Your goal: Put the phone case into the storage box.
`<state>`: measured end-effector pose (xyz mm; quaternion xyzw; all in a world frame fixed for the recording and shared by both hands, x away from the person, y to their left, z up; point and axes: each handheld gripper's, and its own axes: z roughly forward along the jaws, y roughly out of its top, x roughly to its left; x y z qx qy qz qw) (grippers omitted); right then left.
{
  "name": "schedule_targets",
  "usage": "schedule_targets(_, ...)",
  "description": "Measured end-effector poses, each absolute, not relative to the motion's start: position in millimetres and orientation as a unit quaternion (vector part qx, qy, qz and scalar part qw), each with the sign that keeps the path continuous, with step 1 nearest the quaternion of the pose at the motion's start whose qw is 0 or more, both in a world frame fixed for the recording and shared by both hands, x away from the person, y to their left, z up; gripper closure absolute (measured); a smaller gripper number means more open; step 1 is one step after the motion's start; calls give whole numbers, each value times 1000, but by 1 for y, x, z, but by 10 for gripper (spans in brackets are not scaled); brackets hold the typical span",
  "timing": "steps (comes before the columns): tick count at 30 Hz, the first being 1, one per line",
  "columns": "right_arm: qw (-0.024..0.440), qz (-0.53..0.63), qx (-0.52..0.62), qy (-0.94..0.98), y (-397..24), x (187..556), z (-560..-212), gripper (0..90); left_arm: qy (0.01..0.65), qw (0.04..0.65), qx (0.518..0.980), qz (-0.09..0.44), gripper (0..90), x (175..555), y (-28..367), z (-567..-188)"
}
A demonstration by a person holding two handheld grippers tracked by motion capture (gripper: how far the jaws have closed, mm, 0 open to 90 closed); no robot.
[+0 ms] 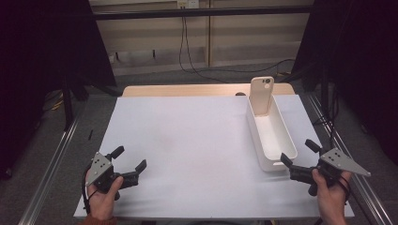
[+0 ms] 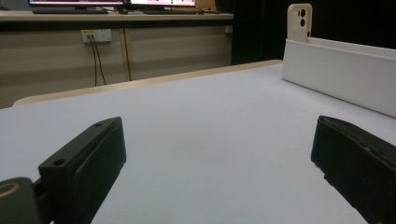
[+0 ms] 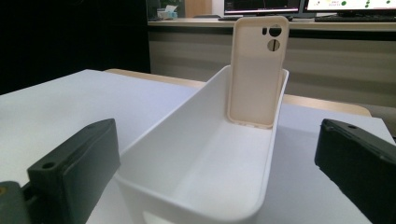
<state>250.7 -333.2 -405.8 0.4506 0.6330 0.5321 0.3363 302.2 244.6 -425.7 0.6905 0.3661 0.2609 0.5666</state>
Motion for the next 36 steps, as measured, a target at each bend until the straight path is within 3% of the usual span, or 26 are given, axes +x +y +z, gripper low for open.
schedule_targets(26,350,516,471,624,-331,206,-434,0,366,563,691,268,33,293,252,-425)
schedule_targets(36,340,516,479,624,-334,210,-440,0,365,564,693,262,33,297,246,-426)
